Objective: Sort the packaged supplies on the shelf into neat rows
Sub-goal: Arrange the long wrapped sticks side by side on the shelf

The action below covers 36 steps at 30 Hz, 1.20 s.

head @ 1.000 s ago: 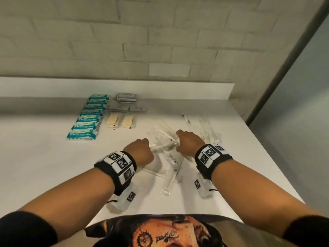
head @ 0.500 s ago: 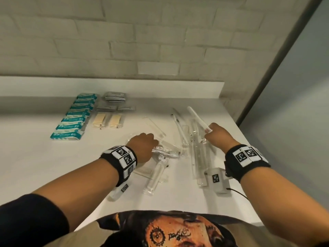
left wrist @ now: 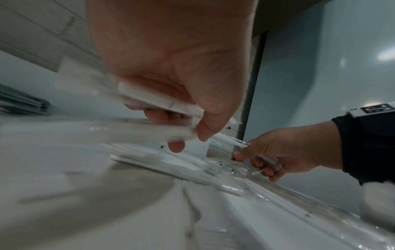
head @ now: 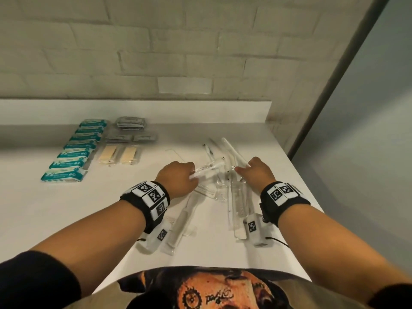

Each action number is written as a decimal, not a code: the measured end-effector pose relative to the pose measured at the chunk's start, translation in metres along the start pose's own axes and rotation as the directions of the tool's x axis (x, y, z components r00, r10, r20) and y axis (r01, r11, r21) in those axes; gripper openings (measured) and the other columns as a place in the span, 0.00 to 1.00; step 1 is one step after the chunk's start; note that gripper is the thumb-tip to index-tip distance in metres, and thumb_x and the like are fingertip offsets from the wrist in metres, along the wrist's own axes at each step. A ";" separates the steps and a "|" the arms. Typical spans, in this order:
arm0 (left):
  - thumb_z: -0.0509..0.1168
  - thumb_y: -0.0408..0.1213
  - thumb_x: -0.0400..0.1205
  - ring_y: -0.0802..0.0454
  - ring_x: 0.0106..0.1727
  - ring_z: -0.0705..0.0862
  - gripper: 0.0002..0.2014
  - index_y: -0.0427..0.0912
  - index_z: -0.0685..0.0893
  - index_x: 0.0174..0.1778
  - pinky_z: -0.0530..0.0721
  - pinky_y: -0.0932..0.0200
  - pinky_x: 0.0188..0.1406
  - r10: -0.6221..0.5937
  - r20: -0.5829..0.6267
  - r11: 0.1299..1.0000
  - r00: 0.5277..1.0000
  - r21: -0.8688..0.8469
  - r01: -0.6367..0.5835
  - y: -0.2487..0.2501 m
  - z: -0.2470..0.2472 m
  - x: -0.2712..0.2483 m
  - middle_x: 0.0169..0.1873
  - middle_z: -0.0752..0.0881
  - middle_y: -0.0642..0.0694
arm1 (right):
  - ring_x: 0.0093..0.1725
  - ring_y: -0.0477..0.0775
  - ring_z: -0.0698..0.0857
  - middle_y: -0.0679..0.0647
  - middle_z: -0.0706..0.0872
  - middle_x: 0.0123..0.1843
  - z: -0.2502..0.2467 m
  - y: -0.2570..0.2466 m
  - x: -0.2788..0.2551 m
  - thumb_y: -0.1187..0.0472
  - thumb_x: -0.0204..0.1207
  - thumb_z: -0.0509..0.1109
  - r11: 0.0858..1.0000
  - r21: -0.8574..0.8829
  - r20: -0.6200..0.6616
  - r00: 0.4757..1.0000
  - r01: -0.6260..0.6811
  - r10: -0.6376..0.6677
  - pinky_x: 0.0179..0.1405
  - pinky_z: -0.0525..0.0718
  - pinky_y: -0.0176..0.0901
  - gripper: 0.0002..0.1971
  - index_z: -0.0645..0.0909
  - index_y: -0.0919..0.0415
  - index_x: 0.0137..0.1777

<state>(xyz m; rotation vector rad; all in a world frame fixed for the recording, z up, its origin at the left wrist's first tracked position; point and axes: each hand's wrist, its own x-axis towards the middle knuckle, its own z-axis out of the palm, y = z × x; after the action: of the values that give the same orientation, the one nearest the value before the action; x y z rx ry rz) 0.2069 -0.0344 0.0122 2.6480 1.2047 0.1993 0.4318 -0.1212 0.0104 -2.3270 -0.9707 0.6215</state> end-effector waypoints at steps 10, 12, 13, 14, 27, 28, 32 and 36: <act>0.58 0.53 0.83 0.47 0.48 0.78 0.18 0.41 0.74 0.58 0.72 0.57 0.44 -0.274 0.097 0.938 0.957 -0.191 0.289 -0.016 -0.008 0.012 0.49 0.79 0.48 | 0.37 0.57 0.81 0.57 0.80 0.36 -0.014 -0.020 0.032 0.64 0.75 0.64 0.974 -0.213 0.103 0.989 -0.081 0.105 0.31 0.76 0.40 0.06 0.77 0.65 0.38; 0.58 0.52 0.83 0.44 0.53 0.80 0.19 0.39 0.74 0.60 0.75 0.55 0.49 -0.356 0.104 0.899 0.929 -0.234 0.371 -0.029 -0.008 0.013 0.56 0.80 0.42 | 0.38 0.58 0.81 0.56 0.79 0.37 -0.015 -0.028 0.038 0.61 0.74 0.64 0.982 -0.182 0.040 0.998 -0.044 0.052 0.32 0.75 0.40 0.07 0.79 0.66 0.45; 0.57 0.51 0.84 0.42 0.57 0.80 0.20 0.38 0.73 0.62 0.75 0.53 0.54 -0.402 0.124 0.874 0.907 -0.244 0.420 -0.035 -0.008 0.012 0.60 0.78 0.40 | 0.37 0.58 0.81 0.56 0.79 0.38 -0.012 -0.036 0.038 0.60 0.74 0.63 0.990 -0.139 0.025 1.000 -0.005 0.009 0.30 0.74 0.41 0.10 0.78 0.66 0.49; 0.56 0.51 0.84 0.41 0.61 0.79 0.22 0.37 0.72 0.65 0.75 0.52 0.58 -0.437 0.142 0.854 0.888 -0.244 0.460 -0.038 -0.006 0.012 0.63 0.75 0.38 | 0.37 0.58 0.80 0.57 0.79 0.41 -0.009 -0.043 0.036 0.59 0.75 0.62 0.995 -0.085 0.030 0.999 0.041 -0.039 0.29 0.73 0.41 0.11 0.77 0.67 0.51; 0.63 0.46 0.82 0.41 0.44 0.84 0.19 0.35 0.71 0.60 0.83 0.54 0.33 -0.498 0.341 0.430 0.797 -0.701 0.569 -0.061 -0.010 -0.020 0.49 0.80 0.38 | 0.45 0.59 0.85 0.56 0.86 0.50 0.093 -0.099 -0.008 0.51 0.66 0.61 0.929 0.040 0.667 0.682 0.368 -0.299 0.47 0.87 0.58 0.19 0.78 0.45 0.58; 0.63 0.46 0.83 0.44 0.42 0.83 0.17 0.36 0.71 0.58 0.83 0.52 0.35 -0.451 0.361 0.422 0.816 -0.720 0.551 -0.058 -0.011 -0.025 0.46 0.80 0.40 | 0.44 0.56 0.83 0.56 0.84 0.49 0.086 -0.098 -0.014 0.54 0.68 0.62 0.939 0.052 0.676 0.680 0.339 -0.283 0.43 0.85 0.52 0.17 0.78 0.48 0.58; 0.63 0.49 0.83 0.47 0.45 0.84 0.19 0.37 0.72 0.61 0.86 0.52 0.42 -0.281 0.438 0.476 0.854 -0.709 0.521 -0.044 -0.014 -0.037 0.52 0.81 0.41 | 0.39 0.50 0.81 0.55 0.82 0.47 0.054 -0.078 -0.021 0.64 0.76 0.61 0.962 0.038 0.742 0.637 0.270 -0.208 0.35 0.81 0.37 0.14 0.79 0.57 0.60; 0.63 0.51 0.83 0.51 0.45 0.85 0.20 0.40 0.73 0.62 0.86 0.57 0.39 -0.171 0.486 0.546 0.857 -0.678 0.492 -0.024 -0.002 -0.030 0.52 0.83 0.44 | 0.64 0.57 0.83 0.54 0.86 0.65 0.032 -0.058 -0.014 0.60 0.74 0.65 0.961 -0.034 0.750 0.642 0.274 -0.156 0.68 0.79 0.53 0.20 0.80 0.53 0.66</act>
<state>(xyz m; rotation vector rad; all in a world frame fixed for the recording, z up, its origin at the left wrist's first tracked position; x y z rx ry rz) 0.1692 -0.0412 0.0069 1.5437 1.1144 0.1138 0.3751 -0.0880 0.0261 -2.0038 -1.6749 1.5127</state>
